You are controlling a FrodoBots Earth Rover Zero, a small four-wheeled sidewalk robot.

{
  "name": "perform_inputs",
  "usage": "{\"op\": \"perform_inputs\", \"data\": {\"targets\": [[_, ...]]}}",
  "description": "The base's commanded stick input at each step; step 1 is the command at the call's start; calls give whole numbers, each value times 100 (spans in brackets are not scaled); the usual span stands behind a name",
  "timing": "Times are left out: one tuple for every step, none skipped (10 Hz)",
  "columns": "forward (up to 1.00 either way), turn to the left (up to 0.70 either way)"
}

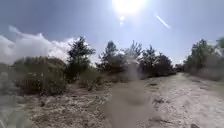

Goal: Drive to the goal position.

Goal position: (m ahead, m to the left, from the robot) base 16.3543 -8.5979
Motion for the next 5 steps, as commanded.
{"op": "perform_inputs", "data": {"targets": [[45,-27],[45,-27],[45,-27],[45,-27],[45,-27]]}}
